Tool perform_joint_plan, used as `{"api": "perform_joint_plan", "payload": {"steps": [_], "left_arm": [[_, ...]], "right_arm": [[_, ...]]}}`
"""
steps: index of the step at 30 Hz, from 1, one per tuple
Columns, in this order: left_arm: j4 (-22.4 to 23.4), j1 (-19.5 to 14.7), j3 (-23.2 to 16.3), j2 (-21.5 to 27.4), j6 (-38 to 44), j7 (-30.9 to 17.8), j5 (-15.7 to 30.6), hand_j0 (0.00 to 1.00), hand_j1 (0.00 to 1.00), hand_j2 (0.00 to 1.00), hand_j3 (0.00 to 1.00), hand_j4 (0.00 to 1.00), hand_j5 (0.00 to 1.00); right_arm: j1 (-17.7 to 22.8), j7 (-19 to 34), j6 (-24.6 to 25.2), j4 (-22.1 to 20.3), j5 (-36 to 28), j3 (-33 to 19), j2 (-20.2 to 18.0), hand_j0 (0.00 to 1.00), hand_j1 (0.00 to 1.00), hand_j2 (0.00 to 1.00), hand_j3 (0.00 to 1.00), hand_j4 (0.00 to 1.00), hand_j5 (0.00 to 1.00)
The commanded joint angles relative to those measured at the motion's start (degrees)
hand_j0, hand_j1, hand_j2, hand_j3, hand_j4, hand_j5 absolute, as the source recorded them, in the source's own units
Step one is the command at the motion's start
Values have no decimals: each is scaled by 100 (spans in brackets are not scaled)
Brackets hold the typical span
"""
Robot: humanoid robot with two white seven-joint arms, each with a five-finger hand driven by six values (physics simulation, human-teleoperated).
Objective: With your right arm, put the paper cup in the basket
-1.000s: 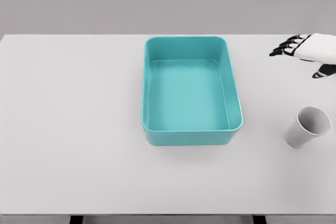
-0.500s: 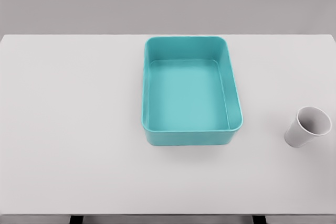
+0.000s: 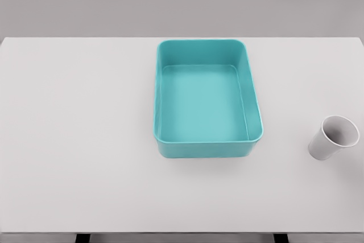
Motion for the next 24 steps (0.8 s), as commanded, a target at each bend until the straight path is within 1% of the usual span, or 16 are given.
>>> {"api": "perform_joint_plan", "payload": {"steps": [1, 3, 8, 10, 11, 14, 16, 24], "left_arm": [[5, 0, -1, 0, -1, -8, 4, 100, 100, 100, 100, 100, 100], [-4, 0, -1, 0, -1, 1, 4, 100, 100, 100, 100, 100, 100], [5, 0, -1, 0, -1, -8, 4, 100, 100, 100, 100, 100, 100], [-4, 0, -1, 0, -1, 1, 4, 100, 100, 100, 100, 100, 100], [5, 0, -1, 0, -1, 1, 4, 100, 100, 100, 100, 100, 100], [5, 0, 7, 0, -1, 1, 4, 100, 100, 100, 100, 100, 100], [5, 0, -1, 0, -1, -8, 4, 100, 100, 100, 100, 100, 100], [-4, 0, -1, 0, -1, 1, 4, 100, 100, 100, 100, 100, 100]], "right_arm": [[0, -2, 12, -228, -28, 262, -94, 100, 100, 100, 100, 100, 100], [0, -2, 12, -422, -28, 376, -94, 100, 100, 100, 100, 100, 100], [27, -2, 12, -597, -37, 482, -85, 100, 100, 100, 100, 100, 100], [35, -2, 12, -887, -37, 490, -76, 100, 100, 100, 100, 100, 100], [35, -2, 12, -958, -37, 490, -76, 100, 100, 100, 100, 100, 100], [53, -2, 12, -1019, -37, 561, -41, 100, 100, 100, 100, 100, 100], [53, -2, 12, -1195, -37, 596, -23, 100, 100, 100, 100, 100, 100], [53, -2, 12, -1213, 16, 666, 196, 100, 100, 100, 100, 100, 100]]}}
